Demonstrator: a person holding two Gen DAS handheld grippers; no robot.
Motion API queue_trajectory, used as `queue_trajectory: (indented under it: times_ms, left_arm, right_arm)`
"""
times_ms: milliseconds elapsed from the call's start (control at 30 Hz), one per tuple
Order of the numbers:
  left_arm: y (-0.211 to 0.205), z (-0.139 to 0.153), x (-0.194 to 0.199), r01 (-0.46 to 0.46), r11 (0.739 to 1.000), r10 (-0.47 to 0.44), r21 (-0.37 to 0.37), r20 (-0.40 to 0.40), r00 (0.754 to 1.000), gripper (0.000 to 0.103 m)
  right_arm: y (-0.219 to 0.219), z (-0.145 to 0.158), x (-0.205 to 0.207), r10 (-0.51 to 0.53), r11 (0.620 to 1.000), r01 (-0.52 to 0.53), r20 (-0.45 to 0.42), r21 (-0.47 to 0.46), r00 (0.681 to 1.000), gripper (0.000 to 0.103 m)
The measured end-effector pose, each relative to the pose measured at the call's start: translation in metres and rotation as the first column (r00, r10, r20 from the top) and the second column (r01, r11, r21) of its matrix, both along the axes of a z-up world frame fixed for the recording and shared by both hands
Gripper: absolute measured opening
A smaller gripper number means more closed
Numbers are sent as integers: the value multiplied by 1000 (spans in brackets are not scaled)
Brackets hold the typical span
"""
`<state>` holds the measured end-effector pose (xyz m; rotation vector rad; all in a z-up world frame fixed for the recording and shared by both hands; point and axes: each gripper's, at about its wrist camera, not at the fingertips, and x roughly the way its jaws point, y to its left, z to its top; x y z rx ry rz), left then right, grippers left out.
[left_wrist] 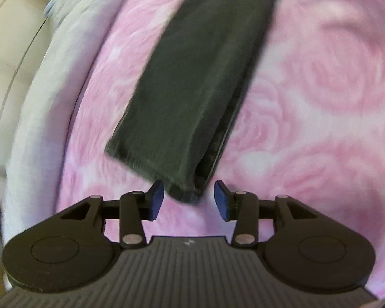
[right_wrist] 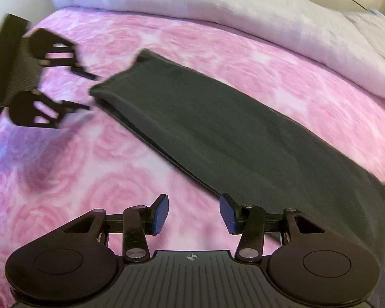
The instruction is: Fold clothes
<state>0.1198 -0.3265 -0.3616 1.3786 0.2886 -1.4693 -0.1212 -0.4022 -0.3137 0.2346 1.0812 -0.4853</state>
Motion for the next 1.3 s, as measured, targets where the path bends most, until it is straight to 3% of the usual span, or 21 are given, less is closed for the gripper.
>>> queue_trajectory:
  times_ms: [67,233,400,500,567,800,1167,1233,1300]
  left_arm:
    - [3,17,2,-128,992,128,6,-94,987,42]
    - [20,48,-8,-341,940,334,18,-259,906,49]
    - [38,67,-25,-442,896,437,50,-291,851,51]
    - [40,78,-32,-484,873,480,64,-292,827,51]
    - [42,85,-38,-508,858,505,70,-294,812,52]
    - [44,102,-59,-542,836,545,88,-256,799,52]
    - [37,108,-67,-538,838,544,90,-224,809,58]
    - [36,106,-61,-538,838,544,90,-217,811,59]
    - [35,104,-49,-538,839,541,77,-210,814,59]
  right_arm:
    - [-4,6,-18,-77,997,77,-13,-7,997,48]
    - [-25,21,-70,-317,948,316,-58,-35,947,48]
    - [-43,41,-122,-499,866,499,-54,-13,865,48]
    - [-48,46,-136,-514,857,515,-59,9,856,48]
    - [-50,48,-140,-492,869,495,-76,24,867,48]
    - [-58,51,-152,-477,870,483,-82,98,875,48]
    - [-73,52,-139,-446,883,445,-27,145,894,48]
    - [-68,51,-123,-395,910,390,3,141,919,48]
    - [-52,48,-92,-270,959,267,27,92,962,48]
